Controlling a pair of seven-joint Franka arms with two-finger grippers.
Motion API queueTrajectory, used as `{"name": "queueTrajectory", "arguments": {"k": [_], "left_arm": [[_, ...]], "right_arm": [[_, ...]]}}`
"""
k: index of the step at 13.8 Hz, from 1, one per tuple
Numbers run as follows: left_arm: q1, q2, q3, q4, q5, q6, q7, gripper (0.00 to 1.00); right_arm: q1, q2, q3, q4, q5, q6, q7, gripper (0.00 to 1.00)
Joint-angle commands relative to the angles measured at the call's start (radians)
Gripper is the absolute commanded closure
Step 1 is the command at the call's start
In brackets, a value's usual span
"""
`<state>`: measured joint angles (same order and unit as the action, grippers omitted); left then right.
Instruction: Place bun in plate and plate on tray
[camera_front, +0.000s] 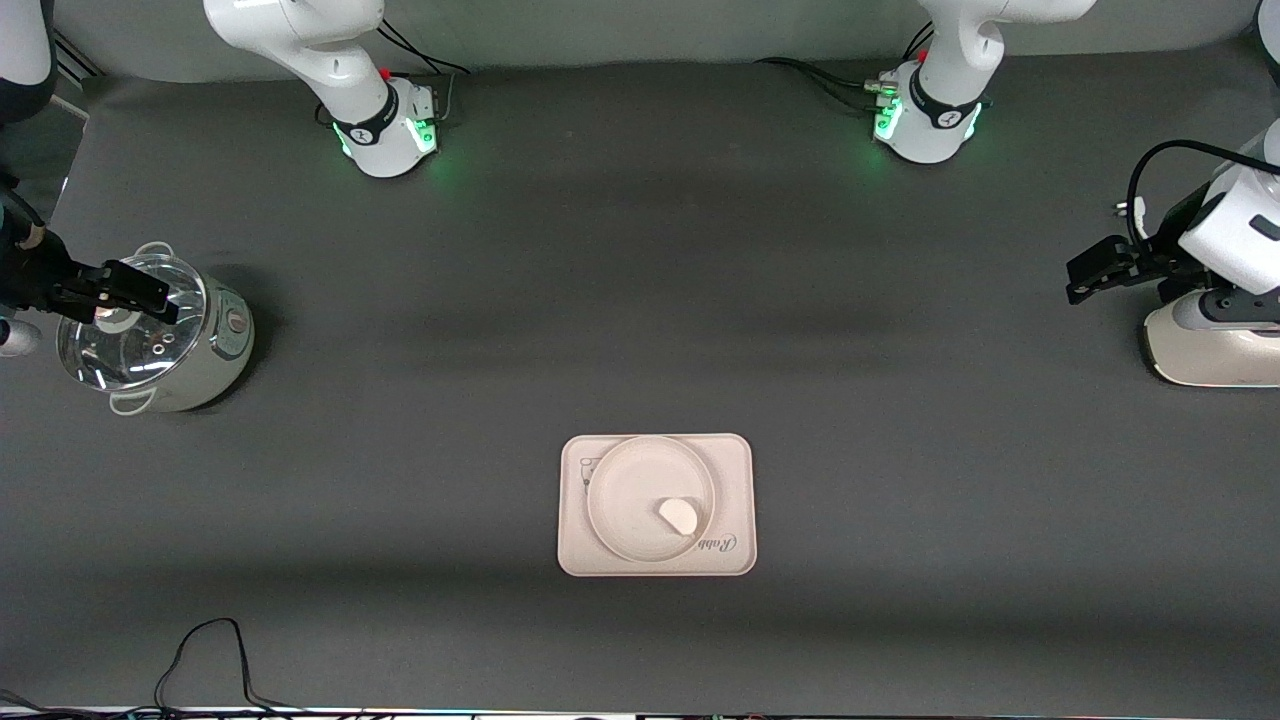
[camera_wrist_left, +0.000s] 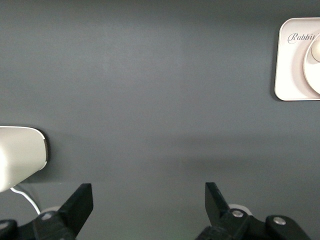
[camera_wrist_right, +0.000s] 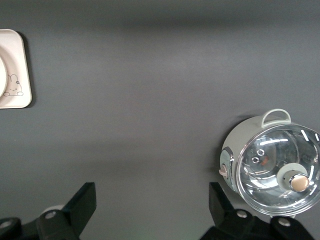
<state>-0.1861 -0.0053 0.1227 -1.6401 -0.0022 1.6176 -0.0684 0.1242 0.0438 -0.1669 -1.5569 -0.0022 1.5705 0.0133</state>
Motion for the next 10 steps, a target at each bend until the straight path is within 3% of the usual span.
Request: {"name": "queueTrajectory", "arguments": {"k": [1, 10], "left_arm": [[0.002, 0.005, 0.002, 0.022, -0.01, -0.027, 0.013, 0.0], [0.004, 0.005, 0.002, 0.022, -0.01, -0.025, 0.012, 0.0]], "right_arm": [[0.014, -0.025, -0.013, -0.028, -0.024, 0.011, -0.007, 0.0], [0.014, -0.01, -0.013, -0.018, -0.022, 0.01, -0.009, 0.0]]}}
